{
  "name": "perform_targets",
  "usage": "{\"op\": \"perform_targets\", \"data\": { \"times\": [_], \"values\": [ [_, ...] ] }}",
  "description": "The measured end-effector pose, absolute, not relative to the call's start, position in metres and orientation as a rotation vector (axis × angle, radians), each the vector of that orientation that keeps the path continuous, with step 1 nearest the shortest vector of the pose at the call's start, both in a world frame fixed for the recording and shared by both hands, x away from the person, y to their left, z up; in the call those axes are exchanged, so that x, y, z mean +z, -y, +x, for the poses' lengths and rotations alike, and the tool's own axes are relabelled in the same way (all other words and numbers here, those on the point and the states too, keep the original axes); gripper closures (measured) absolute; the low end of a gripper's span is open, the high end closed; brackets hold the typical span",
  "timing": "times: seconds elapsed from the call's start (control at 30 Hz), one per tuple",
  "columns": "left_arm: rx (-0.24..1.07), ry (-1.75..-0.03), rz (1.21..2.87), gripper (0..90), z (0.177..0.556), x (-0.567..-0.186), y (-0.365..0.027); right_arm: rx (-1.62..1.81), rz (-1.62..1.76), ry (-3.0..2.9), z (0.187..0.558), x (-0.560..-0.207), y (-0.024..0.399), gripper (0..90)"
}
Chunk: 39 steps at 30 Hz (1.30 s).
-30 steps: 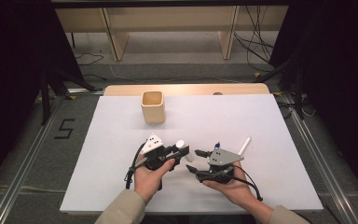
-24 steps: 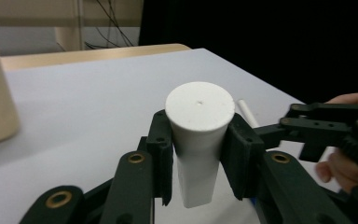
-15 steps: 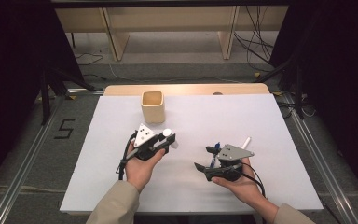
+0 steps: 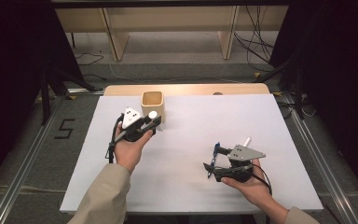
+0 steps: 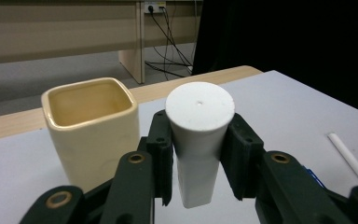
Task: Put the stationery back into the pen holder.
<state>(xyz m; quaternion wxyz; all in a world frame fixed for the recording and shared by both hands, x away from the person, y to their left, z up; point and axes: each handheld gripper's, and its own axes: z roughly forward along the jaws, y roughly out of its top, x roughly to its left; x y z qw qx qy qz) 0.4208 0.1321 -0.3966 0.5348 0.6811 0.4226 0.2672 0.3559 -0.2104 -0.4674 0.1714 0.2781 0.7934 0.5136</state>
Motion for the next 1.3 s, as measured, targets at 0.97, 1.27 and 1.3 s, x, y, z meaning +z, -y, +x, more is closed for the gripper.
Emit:
{"op": "perform_targets", "data": {
  "times": [0.97, 1.27, 1.3],
  "values": [
    [0.801, -1.027, 1.653, 66.7, 0.479, -0.371, -0.147, 1.438, 0.849, -2.245, 0.354, -0.47, 0.235, 23.3],
    [0.846, -1.03, 1.65, 66.7, 0.49, -0.367, -0.149, 1.429, 0.855, -2.248, 0.354, -0.471, 0.236, 23.3],
    [0.847, -1.029, 1.655, 66.7, 0.491, -0.367, -0.149, 1.413, 0.854, -2.269, 0.353, -0.47, 0.236, 23.3]
  ]
}}
